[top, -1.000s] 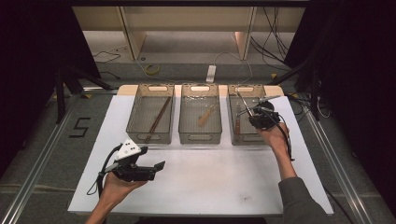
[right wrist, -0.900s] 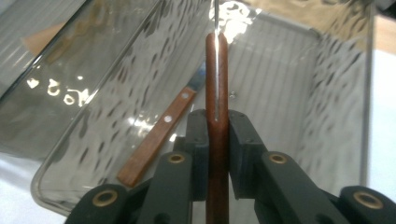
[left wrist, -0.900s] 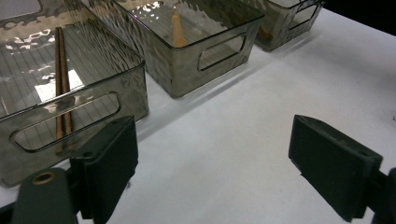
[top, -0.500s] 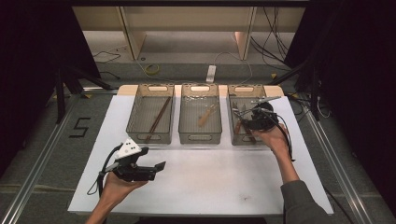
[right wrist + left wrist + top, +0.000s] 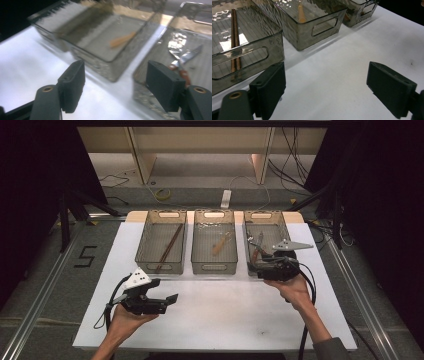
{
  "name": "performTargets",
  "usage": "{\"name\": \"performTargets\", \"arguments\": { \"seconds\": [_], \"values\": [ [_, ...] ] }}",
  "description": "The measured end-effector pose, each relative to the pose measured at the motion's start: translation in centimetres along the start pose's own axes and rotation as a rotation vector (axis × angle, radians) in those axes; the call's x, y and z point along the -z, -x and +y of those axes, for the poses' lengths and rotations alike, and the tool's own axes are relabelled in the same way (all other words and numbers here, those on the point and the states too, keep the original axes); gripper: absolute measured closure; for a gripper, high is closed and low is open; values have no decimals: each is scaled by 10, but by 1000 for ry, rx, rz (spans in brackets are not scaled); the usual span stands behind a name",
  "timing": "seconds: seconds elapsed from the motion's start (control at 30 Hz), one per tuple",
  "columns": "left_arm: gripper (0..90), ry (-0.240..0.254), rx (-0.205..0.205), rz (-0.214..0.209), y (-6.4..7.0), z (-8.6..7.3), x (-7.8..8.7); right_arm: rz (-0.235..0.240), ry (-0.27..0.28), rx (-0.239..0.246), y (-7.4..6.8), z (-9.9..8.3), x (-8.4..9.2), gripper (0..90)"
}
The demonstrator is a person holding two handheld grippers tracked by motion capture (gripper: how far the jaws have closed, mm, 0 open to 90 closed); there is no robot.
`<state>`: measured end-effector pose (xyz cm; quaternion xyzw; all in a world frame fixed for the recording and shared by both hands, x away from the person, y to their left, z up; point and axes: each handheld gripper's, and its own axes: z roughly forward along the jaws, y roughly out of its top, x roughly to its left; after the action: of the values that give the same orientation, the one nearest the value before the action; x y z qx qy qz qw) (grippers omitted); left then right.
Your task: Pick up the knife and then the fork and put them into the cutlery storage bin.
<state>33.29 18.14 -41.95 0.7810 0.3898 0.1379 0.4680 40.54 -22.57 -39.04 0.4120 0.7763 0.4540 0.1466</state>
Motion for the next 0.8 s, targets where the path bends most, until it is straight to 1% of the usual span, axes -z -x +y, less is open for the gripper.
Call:
{"name": "performTargets", "arguments": {
  "seconds": [0.07,0.17,0.23,0.3,0.33,0.37,0.43,0.47,0.57,0.63,0.7,0.8],
  "values": [
    [153,2,5,-6,0,0,0,28,26,-5,-7,-6,6,317],
    [153,5,4,-8,0,-1,1,56,60,2,-16,-16,14,298],
    [153,7,4,-7,1,-1,2,65,78,8,-22,-23,18,297],
    [153,9,4,-9,1,-1,2,60,110,14,-27,-30,23,297],
    [153,10,5,-12,1,-2,2,63,116,20,-30,-32,25,290],
    [153,12,4,-14,0,-2,2,74,122,18,-32,-35,27,279],
    [153,14,8,-22,0,-2,2,81,139,6,-36,-40,31,278],
    [153,18,11,-26,1,-3,2,86,139,6,-38,-43,32,276],
    [153,25,11,-31,1,-3,3,101,138,26,-42,-51,35,272],
    [153,26,9,-34,1,-3,3,111,142,20,-43,-56,36,272],
    [153,28,10,-39,1,-4,4,106,144,33,-44,-60,38,268],
    [153,35,7,-47,1,-4,4,117,156,31,-46,-66,41,261]
  ]
}}
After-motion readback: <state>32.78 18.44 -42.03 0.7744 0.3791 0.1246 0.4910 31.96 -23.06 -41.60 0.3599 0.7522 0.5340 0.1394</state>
